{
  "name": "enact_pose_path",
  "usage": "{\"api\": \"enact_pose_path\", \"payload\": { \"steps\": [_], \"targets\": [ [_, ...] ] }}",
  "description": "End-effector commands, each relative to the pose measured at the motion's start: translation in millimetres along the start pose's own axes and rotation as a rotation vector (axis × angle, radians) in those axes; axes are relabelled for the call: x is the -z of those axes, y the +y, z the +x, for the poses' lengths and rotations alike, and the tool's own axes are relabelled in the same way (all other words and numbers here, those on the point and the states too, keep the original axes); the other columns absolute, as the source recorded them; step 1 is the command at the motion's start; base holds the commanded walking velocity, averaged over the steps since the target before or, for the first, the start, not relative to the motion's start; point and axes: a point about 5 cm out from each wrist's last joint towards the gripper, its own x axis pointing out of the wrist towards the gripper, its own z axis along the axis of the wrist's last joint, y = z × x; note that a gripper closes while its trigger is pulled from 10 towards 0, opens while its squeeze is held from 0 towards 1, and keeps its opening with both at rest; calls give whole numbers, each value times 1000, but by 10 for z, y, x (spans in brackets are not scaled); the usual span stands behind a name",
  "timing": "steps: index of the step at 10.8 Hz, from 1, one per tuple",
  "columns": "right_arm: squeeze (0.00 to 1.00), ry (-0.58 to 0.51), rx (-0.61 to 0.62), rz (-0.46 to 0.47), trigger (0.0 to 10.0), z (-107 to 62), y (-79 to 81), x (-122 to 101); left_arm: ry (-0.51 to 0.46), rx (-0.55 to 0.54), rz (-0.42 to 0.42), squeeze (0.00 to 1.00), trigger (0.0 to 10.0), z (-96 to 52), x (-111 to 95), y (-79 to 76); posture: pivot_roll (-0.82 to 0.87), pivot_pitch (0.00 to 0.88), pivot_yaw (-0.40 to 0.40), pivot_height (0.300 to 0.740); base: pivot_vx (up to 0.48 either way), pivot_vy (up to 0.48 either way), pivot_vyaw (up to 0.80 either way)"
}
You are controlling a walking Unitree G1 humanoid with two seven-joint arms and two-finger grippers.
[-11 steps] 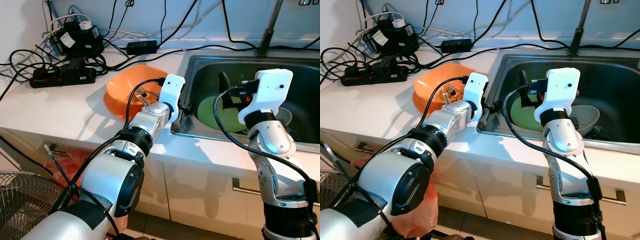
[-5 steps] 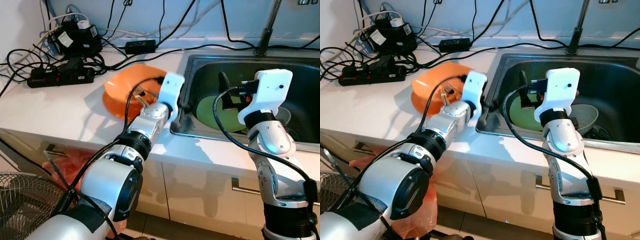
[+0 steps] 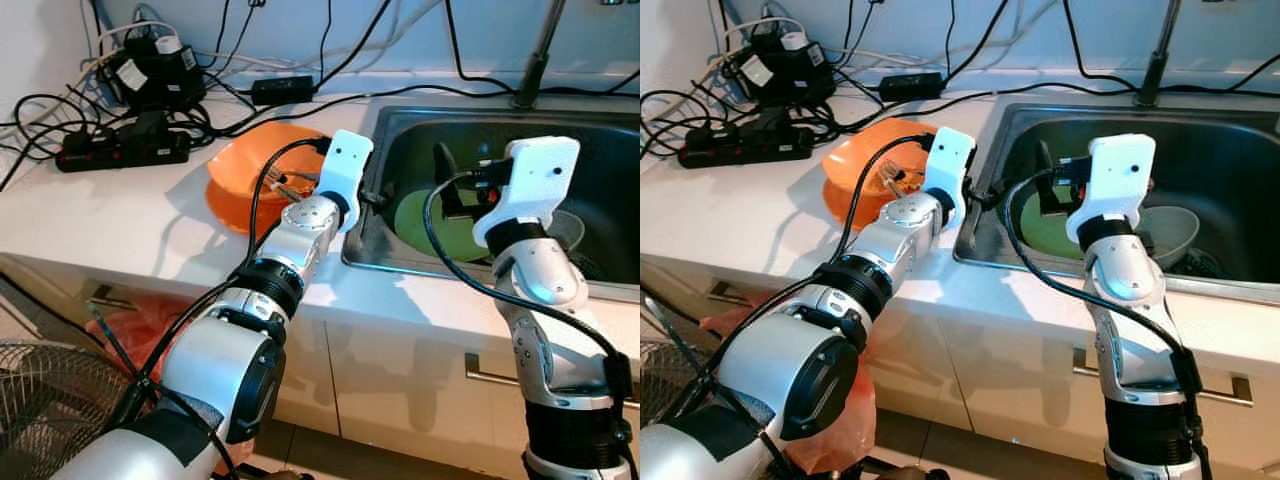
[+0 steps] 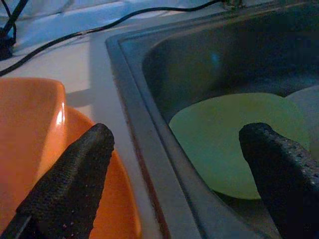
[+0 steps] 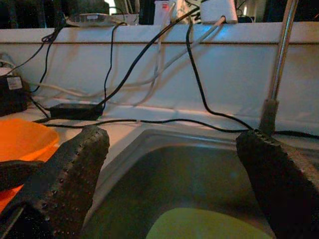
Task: Kitchen organization
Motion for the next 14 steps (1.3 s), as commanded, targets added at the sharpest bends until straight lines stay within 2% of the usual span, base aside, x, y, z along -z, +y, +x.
{"api": "enact_pose_path", "payload": {
  "steps": [1, 4, 7, 10, 14],
  "targets": [
    [0, -19, -8, 8, 10000, 26, 23, -39, -8, -8, 10, 0, 10000, -19, -5, 58, -64, 0, 119, 740, 0, 0, 0],
    [0, -20, -22, 9, 10000, 51, 39, -38, -7, -10, -12, 0, 10000, -35, 35, 73, -53, 0, 105, 740, 0, 0, 0],
    [0, -23, -28, 10, 10000, 64, 45, -43, -11, 44, -12, 0, 10000, -54, 75, -2, -50, 0, 101, 740, 0, 0, 0],
    [0, -24, -27, 11, 10000, 75, 47, -44, -52, 74, 7, 0, 10000, -93, 44, -18, -48, 0, 102, 740, 0, 0, 0],
    [0, -27, -29, 16, 10000, 87, 57, -43, -75, 127, 15, 0, 10000, -208, 1, -14, -37, 0, 99, 740, 0, 0, 0]
  ]
}}
